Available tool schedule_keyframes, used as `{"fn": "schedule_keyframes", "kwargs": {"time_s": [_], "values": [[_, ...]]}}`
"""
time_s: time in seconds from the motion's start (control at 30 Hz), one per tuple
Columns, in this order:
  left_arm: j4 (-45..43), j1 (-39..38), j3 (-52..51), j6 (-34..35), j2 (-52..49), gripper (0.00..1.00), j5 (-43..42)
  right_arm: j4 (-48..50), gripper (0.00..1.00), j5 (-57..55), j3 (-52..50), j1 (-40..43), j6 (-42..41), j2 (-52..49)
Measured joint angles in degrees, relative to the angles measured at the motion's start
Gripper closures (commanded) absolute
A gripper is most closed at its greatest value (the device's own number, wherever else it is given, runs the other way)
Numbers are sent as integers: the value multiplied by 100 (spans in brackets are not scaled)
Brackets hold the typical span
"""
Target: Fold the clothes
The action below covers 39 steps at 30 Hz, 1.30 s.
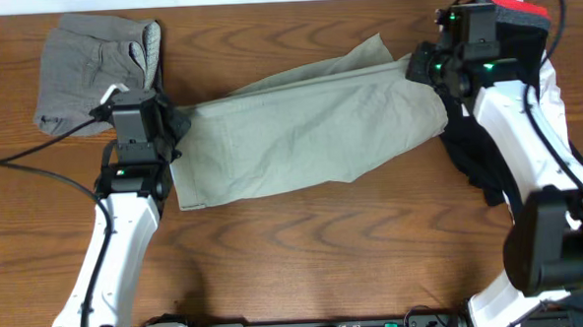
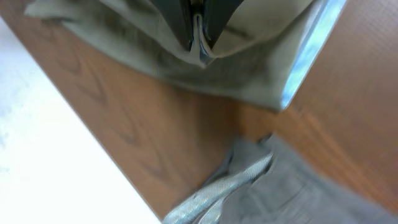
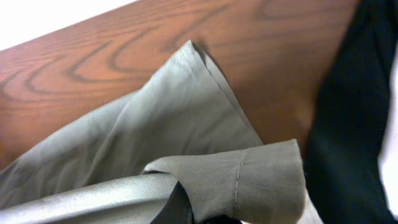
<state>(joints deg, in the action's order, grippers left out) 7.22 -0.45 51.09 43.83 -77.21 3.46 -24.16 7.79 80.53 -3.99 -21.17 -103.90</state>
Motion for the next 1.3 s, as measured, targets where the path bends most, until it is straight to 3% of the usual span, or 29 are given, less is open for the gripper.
{"fn": "schedule_keyframes", "kwargs": {"time_s": [0.3,0.67,0.7,0.73,0.8,0.83,0.87,1.13,1.3], "values": [[-1397,2,-7,-92,-737,94,452,1506,99,-157,0,-229,39,-890],[-2522,24,-7,-131,-1786,94,651,2583,99,-334,0,-369,24,-1805],[-2618,24,-7,-131,-1836,85,662,2651,97,-334,0,-369,9,-1838],[-2723,24,-7,-164,-1886,62,684,2752,85,-341,0,-369,-17,-1882],[-2909,46,-7,-175,-1947,9,778,2951,40,-424,0,-369,-96,-1923],[-3005,72,-7,-170,-1965,2,837,3110,12,-461,-2,-365,-83,-1937],[-3101,90,-7,-170,-1982,2,892,3309,1,-509,0,-358,-87,-1939],[-3128,120,13,-538,-1998,2,1023,3812,1,-605,4,-356,-94,-1939],[-1880,120,79,-789,-1799,2,831,2752,1,-354,74,-361,26,-1937]]}}
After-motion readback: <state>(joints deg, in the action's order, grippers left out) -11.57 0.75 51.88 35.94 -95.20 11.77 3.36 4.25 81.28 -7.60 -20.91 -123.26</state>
